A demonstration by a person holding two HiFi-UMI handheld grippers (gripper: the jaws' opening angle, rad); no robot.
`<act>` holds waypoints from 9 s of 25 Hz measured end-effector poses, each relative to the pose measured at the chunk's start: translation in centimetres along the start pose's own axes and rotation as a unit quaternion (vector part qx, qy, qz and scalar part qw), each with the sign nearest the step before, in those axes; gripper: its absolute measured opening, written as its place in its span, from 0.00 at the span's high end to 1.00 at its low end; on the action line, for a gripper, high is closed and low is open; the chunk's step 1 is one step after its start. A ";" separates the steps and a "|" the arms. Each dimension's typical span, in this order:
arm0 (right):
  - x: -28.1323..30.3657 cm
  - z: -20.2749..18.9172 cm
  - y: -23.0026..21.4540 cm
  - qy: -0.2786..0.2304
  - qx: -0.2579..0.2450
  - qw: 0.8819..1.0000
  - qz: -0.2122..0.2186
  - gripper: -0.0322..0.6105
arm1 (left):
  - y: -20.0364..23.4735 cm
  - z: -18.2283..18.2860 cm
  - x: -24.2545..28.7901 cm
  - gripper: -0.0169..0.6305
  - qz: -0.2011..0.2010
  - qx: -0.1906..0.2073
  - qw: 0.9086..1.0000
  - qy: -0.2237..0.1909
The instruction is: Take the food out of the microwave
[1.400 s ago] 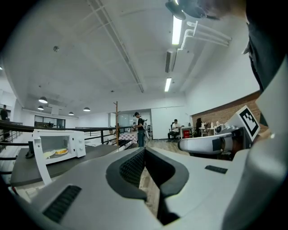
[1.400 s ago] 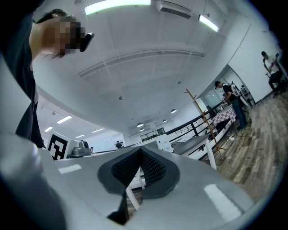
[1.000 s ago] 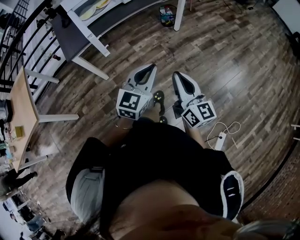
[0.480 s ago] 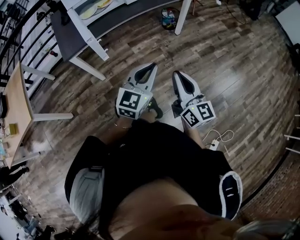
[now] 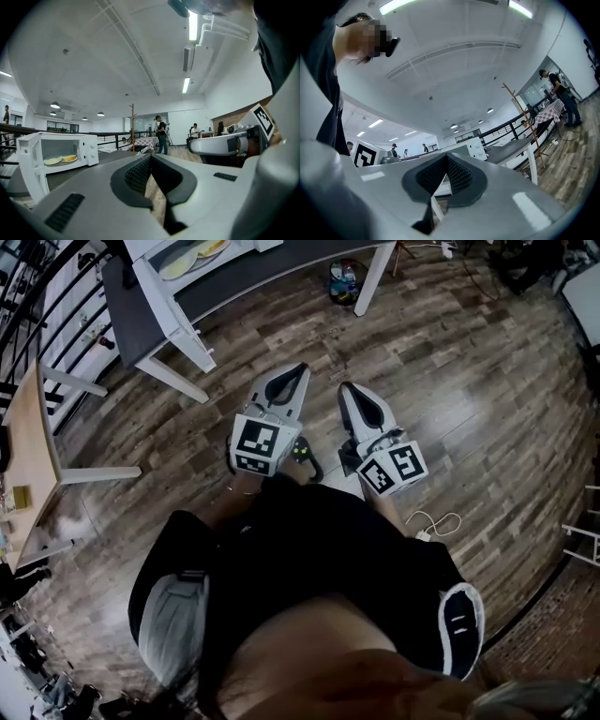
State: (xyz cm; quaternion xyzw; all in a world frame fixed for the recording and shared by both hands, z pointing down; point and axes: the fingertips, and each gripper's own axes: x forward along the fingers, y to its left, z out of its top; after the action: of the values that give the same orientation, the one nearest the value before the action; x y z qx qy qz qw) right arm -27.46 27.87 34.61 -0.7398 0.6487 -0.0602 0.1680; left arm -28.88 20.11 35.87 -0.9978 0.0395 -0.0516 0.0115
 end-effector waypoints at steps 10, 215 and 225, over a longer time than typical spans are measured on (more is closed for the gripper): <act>1.9 1.4 -4.2 0.004 0.005 1.000 -0.010 0.95 | 0.3 1.0 5.7 0.96 -0.023 0.000 1.000 0.004; 33.9 1.6 -20.0 0.139 0.015 0.954 0.264 0.95 | 25.8 0.7 24.1 0.96 0.253 -0.070 0.965 0.009; 34.2 1.9 -20.3 0.138 0.017 0.955 0.261 0.95 | 25.8 1.2 24.5 0.96 0.248 -0.066 0.966 0.006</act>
State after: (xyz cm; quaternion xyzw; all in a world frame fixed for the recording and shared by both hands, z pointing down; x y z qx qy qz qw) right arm -2.66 -3.27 34.98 -0.5266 0.8348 -0.1269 0.0986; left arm -6.46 -7.57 36.43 -0.9550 0.2893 -0.0501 -0.0421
